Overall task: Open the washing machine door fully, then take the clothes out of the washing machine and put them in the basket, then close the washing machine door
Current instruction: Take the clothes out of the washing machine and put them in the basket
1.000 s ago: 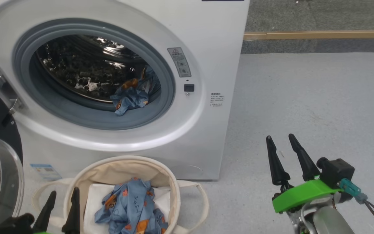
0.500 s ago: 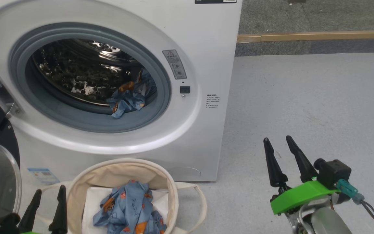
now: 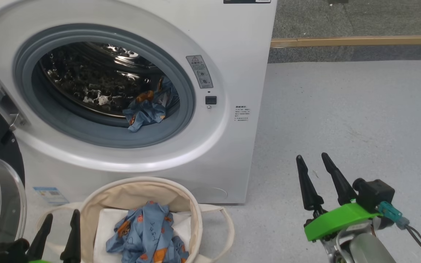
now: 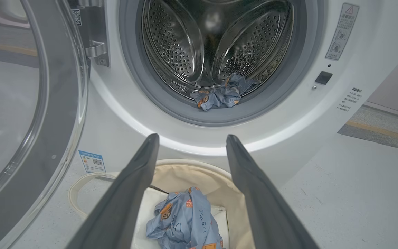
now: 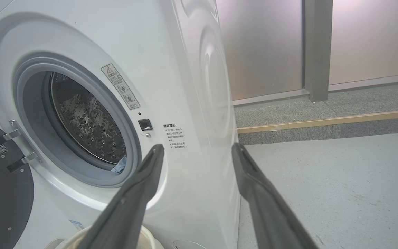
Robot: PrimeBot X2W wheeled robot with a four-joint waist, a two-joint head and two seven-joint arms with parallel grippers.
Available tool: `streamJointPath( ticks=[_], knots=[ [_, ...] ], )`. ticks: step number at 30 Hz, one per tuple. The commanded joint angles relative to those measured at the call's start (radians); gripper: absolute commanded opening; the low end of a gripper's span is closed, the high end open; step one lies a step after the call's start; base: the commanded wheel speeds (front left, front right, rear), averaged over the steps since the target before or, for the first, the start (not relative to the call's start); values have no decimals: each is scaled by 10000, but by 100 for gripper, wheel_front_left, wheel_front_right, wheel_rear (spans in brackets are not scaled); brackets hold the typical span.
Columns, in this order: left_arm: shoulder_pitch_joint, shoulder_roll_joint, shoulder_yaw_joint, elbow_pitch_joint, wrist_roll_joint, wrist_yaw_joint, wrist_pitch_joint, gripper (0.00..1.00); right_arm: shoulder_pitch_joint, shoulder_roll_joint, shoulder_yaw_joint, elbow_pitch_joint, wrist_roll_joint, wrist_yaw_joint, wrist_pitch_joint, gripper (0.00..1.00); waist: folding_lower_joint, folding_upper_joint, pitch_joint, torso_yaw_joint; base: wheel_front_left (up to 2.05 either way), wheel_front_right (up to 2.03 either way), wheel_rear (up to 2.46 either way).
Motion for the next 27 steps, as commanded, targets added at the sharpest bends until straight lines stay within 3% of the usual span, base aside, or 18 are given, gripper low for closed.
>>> streamJointPath(
  ticks=[1,18,27],
  knots=[
    [-608,246,388,-211,45,-18,-5,100,-426,28,206,-296,-55,75,-122,100,0,0,5,4,0,0,0],
    [-889,249,210,-133,35,-60,54,100,-420,28,243,-294,-53,75,-122,100,0,0,120,-2,0,0,0],
    [-1861,354,-101,215,66,-438,505,100,-447,28,244,-370,-112,75,-122,100,0,0,393,-43,0,0,0]
  ],
)
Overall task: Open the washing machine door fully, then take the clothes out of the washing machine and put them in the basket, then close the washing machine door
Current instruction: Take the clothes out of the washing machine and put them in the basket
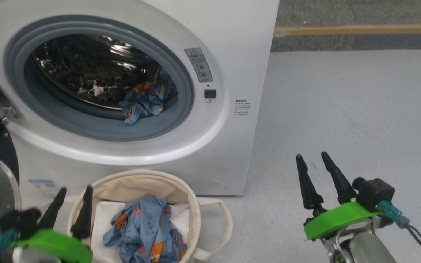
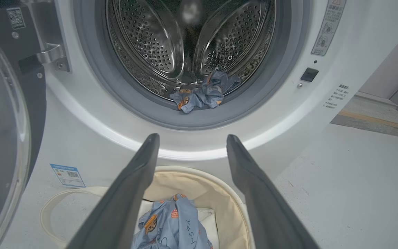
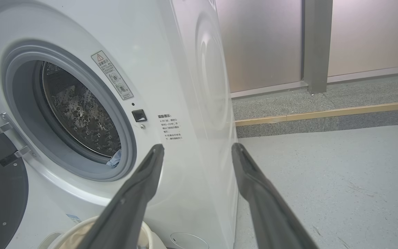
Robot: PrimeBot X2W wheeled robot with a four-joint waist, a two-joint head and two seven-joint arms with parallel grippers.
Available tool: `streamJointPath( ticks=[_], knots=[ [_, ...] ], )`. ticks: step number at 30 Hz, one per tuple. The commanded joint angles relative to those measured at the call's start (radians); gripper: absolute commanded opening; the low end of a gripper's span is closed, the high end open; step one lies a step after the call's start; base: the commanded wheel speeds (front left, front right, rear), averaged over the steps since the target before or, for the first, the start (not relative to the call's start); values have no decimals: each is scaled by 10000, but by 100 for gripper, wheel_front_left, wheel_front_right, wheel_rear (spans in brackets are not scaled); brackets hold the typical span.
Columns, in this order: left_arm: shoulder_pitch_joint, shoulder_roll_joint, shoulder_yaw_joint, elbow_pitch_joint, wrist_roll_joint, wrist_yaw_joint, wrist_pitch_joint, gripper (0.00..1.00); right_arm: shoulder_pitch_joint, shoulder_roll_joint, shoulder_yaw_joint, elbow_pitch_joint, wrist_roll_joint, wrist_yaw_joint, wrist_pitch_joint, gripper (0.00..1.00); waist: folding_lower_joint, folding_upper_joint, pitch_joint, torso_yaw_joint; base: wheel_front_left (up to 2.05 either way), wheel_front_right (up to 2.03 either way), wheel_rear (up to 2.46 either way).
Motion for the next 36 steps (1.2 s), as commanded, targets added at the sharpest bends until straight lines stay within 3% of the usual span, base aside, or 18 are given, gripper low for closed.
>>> streamJointPath(
  ticks=[1,8,17,22,28,36],
  knots=[
    [-807,334,380,-123,30,-93,58,100,-439,28,245,-380,-97,75,-122,100,0,-1,104,-33,0,0,0],
    [-2804,496,-146,691,354,-758,707,100,-834,28,194,-641,-285,75,-122,100,0,-1,1144,-200,0,0,0],
    [-6004,207,-822,2506,370,-1516,1187,100,-1403,28,30,-1037,-314,75,-122,100,0,-1,2516,-500,0,0,0],
    [-7761,77,-1427,3582,213,-1642,1419,100,-1655,28,-132,-1310,-311,75,-122,100,0,-1,3420,-613,0,0,0],
    [-9835,104,-3302,4373,-561,-1653,1871,100,-1876,28,-411,-1669,-321,75,-122,100,0,-1,4603,-627,0,0,0],
    [-11768,139,-4731,5532,-1654,-1655,1992,100,-2075,28,-595,-1987,-354,75,-122,100,0,-1,5529,-577,0,0,0]
  ],
)
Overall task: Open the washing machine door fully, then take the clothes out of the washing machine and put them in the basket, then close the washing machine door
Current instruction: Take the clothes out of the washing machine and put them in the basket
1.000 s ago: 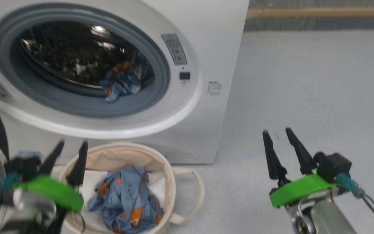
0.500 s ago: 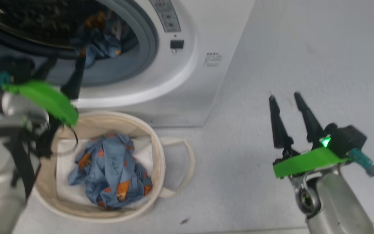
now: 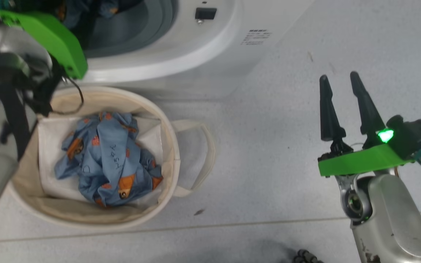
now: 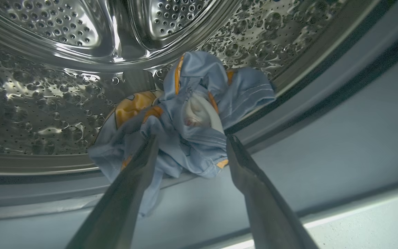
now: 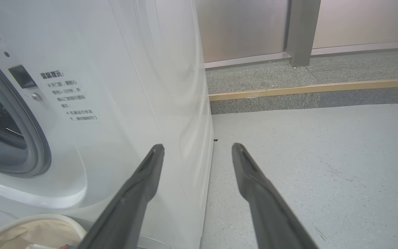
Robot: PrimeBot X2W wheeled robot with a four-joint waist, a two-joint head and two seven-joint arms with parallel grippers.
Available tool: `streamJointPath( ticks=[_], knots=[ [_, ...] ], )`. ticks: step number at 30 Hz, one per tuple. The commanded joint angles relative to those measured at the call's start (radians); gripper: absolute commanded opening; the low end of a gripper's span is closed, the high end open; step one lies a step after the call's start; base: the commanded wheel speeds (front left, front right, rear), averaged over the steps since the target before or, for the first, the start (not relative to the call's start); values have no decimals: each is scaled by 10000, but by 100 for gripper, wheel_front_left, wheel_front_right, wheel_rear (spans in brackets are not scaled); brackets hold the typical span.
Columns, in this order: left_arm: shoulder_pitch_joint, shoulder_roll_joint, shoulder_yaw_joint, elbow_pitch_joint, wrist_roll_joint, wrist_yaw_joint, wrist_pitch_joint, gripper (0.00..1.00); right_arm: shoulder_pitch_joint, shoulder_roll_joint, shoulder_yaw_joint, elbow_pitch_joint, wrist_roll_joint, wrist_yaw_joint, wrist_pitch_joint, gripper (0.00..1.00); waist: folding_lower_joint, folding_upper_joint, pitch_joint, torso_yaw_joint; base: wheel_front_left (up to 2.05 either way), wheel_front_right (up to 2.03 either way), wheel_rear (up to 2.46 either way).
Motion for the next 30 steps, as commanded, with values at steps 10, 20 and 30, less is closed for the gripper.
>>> streamJointPath(
  ticks=[10,20,30],
  knots=[
    [-1789,400,-833,928,-1173,-57,264,100,-151,28,42,-572,-122,75,-122,100,-2,0,1008,105,0,0,0],
    [-2039,253,-1627,1640,-2297,-57,692,100,-199,28,-18,-671,-188,75,-122,100,-2,0,1306,168,0,0,0],
    [-1937,421,-3232,1652,-2293,-57,394,0,-199,28,50,-570,-173,75,-122,100,-2,0,1154,161,0,0,0]
  ],
)
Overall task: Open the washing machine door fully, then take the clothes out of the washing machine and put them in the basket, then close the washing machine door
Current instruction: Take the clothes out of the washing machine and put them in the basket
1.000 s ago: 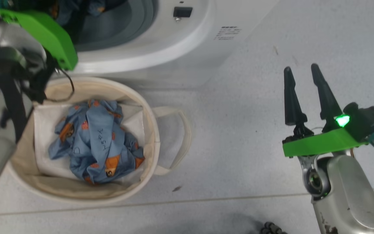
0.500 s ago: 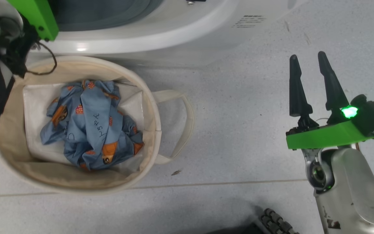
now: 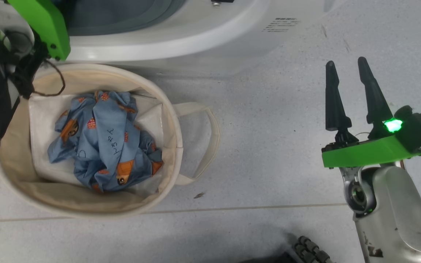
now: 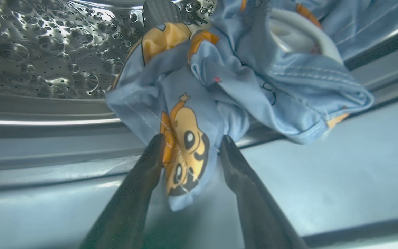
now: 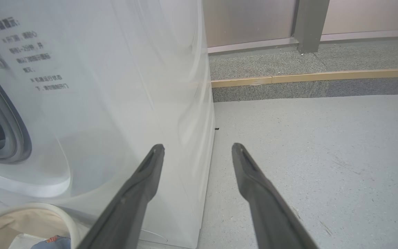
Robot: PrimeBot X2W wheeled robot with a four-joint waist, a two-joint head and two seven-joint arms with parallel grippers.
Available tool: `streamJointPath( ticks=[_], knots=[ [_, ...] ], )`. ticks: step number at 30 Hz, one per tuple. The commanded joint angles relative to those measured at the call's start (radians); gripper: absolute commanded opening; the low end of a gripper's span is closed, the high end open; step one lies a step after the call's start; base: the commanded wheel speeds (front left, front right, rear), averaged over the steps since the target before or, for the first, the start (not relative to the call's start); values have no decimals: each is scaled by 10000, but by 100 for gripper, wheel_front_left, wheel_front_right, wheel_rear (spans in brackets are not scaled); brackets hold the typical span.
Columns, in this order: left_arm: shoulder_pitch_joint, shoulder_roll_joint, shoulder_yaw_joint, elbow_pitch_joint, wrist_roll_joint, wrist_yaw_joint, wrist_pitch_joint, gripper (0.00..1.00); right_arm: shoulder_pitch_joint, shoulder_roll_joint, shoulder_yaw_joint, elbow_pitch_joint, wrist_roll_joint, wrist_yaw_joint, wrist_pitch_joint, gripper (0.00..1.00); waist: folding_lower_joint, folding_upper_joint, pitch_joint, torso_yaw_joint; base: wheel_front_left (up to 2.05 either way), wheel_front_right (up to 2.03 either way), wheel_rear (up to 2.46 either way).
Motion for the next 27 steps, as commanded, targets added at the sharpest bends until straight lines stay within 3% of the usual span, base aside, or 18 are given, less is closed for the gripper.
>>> streamJointPath(
  ticks=[1,11,27],
  knots=[
    [-65,287,-100,97,126,-71,-29,0,101,28,207,-250,-18,75,-122,100,0,0,-32,-17,0,0,0],
    [-208,184,-427,302,-550,-71,-1344,0,143,28,209,-128,-12,75,-122,100,0,0,-186,-31,0,0,0],
    [-420,239,-1187,524,-931,-71,-1934,0,156,28,245,-77,65,75,-122,100,0,0,-319,-96,0,0,0]
  ],
)
